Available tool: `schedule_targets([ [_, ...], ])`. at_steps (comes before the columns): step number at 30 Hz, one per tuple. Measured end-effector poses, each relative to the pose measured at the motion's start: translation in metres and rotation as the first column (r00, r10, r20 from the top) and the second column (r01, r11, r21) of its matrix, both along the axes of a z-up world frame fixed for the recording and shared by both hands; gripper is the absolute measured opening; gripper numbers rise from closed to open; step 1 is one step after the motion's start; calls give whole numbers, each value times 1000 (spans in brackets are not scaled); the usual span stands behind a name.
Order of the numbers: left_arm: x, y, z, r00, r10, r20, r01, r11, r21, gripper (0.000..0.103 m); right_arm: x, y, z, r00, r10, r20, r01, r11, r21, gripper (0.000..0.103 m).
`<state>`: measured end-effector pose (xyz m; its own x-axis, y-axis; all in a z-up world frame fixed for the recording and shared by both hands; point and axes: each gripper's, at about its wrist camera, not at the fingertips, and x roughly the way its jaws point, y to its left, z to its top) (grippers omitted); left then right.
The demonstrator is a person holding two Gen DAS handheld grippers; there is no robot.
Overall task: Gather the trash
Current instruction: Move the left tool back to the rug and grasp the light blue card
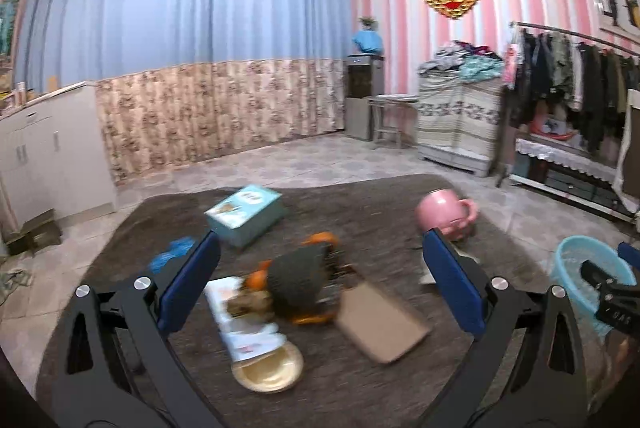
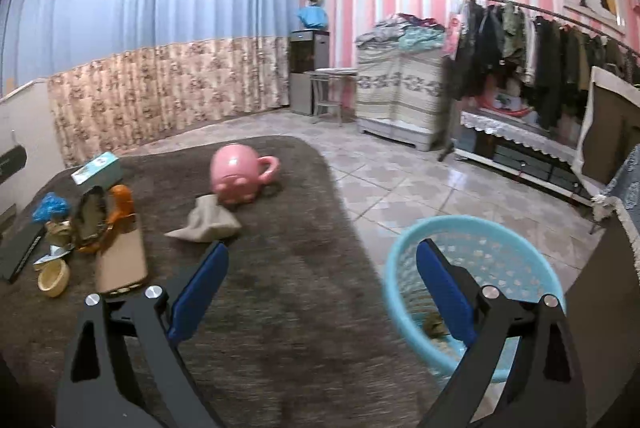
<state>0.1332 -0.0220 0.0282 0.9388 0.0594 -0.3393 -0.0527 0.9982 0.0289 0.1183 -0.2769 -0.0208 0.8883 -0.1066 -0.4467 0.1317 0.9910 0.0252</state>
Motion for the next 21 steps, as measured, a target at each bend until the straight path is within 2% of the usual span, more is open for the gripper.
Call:
schedule_targets([
  [8,-10,67,-20,993,105,-53,-106,994,-26,98,10,28,-10,998,57,-34,-56,998,30,93],
  [13,-9,98,-45,983,142,-117,-147,989,-35,98,22,48,-20,994,79,-73,-79,997,-4,93],
  [16,-4,107,-61,975,147,-164,-154,988,-31,98,26,55,-24,992,86,-87,-88,996,-13,93],
  [21,5,111,-82,965,106,-242,-129,988,-81,98,33,67,-30,989,96,-108,-98,995,-6,93],
])
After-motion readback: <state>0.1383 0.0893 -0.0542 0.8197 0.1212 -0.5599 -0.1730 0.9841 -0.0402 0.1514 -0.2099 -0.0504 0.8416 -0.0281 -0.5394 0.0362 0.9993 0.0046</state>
